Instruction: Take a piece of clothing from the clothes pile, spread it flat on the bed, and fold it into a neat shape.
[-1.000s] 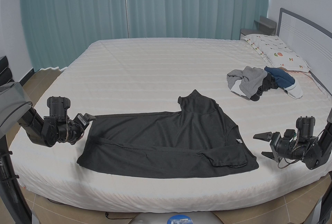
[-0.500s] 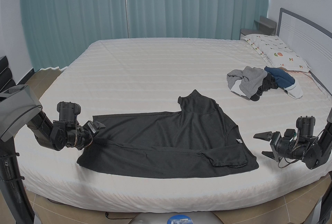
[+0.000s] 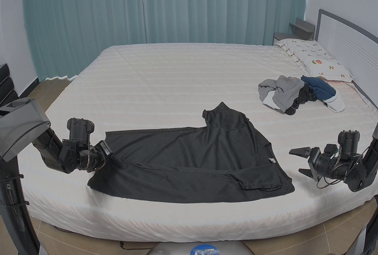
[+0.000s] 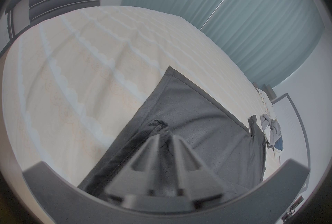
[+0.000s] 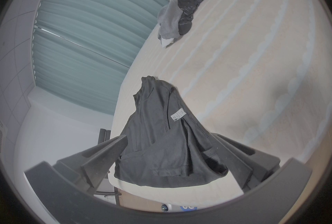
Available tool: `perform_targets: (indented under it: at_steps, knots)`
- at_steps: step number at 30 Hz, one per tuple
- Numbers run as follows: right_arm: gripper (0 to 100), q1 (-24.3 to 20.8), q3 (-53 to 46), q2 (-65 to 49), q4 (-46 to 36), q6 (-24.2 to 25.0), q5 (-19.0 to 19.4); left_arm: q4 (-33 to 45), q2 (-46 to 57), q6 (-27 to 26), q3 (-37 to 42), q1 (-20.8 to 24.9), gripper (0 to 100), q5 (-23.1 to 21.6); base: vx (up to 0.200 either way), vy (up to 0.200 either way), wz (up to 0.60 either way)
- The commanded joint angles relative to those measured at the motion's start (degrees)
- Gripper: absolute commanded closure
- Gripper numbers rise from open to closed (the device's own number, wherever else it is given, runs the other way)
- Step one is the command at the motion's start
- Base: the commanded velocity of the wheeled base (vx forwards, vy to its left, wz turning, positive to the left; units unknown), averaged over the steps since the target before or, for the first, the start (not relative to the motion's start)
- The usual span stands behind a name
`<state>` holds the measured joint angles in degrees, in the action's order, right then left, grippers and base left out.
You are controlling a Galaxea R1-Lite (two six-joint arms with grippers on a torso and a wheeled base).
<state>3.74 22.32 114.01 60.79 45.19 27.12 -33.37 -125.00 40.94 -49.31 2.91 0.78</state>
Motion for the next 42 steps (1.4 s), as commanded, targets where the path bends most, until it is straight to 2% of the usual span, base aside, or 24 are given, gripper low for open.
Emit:
perform_targets:
  at_steps: [1,6,8,13,20,30,31,42]
  knots:
    - [0,-1.5,2.9,1.3,-0.4,-0.8,-0.1,0.1,1.3,-0.1,0.5,0.0,100,1.4,0.000,0.000,0.00]
    - [0,-5.1,6.9,4.5,-2.5,-3.5,-0.4,0.1,2.8,-0.5,1.4,0.0,100,1.7,0.000,0.000,0.00]
    - [0,-6.6,9.2,5.9,-5.3,-6.3,-0.7,0.1,3.1,-0.7,1.6,0.0,100,1.8,0.000,0.000,0.00]
    - [0,-8.8,12.9,10.0,-7.4,-9.5,-4.4,0.2,4.2,-0.8,2.0,0.0,100,1.8,0.000,0.000,0.00]
    - [0,-9.6,17.1,14.1,-8.1,-12.0,-4.6,0.1,4.6,-1.8,2.9,0.0,100,1.8,0.000,0.000,0.00]
    - [0,-9.4,16.6,14.6,-8.1,-13.5,-4.6,0.2,4.9,-1.8,2.9,0.0,100,1.8,0.000,0.000,0.00]
    - [100,-9.2,16.5,14.4,-8.1,-14.1,-4.6,0.2,4.9,-1.8,2.9,0.0,100,1.8,0.000,0.000,0.00]
    - [100,-7.2,14.9,14.1,-7.1,-15.0,-4.5,0.2,4.8,-1.8,2.7,-0.1,100,1.8,0.000,0.000,0.00]
